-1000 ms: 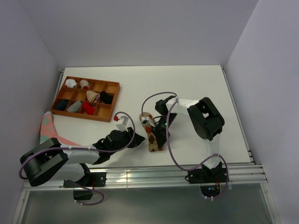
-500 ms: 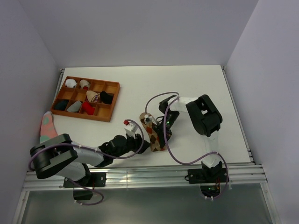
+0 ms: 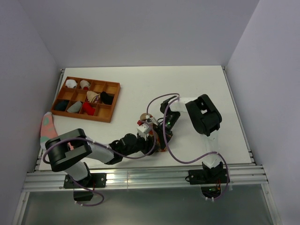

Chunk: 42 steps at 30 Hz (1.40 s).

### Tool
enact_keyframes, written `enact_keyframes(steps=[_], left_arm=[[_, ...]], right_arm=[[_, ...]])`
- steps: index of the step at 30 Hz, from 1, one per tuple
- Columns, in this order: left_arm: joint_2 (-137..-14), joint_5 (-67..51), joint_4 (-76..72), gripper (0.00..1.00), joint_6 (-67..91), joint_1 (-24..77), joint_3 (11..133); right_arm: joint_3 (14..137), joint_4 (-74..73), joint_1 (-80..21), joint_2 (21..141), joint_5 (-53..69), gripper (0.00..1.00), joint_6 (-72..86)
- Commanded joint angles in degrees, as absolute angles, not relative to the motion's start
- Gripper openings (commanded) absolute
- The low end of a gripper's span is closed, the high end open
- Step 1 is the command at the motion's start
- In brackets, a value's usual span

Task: Roll the socks
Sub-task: Roll the sock at the center of the board.

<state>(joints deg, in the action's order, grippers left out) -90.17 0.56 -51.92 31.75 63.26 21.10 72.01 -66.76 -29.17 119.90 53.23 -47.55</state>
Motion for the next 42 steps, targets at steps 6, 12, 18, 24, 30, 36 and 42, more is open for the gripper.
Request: enact_keyframes(steps=[6,12,18,24,30,36,42], left_arm=[[-93.4,-2.9,-52.9,0.46,28.1,63.6,23.7],[-95.9,-3.7,-52.9,0.45,28.7,63.6,24.3],[-98.2,-3.0,-52.2,0.37,31.0,63.6,25.4],[-100.6,-3.3,-50.0,0.18,33.3,63.6,26.4],[-100.9,-2.2,-46.4,0.0,37.8,63.5,26.7],[-102.6,-1.3,-41.1,0.0,41.3,63.5,27.9],[-104.1,-5.8,-47.0,0.0,46.9,60.9,24.7]], right_arm=[[72.7,-68.1,-28.3,121.2,53.5,0.08,-47.8],[72.4,-68.1,-28.0,121.3,53.6,0.08,-47.8],[72.1,-67.4,-28.0,120.7,53.4,0.08,-47.3],[71.9,-66.5,-27.9,119.8,53.4,0.12,-46.7],[71.2,-62.9,-27.3,116.4,52.4,0.3,-43.5],[69.3,-57.2,-25.5,110.7,50.8,0.42,-38.4],[66.7,-53.7,-21.8,106.1,48.5,0.44,-35.3]])
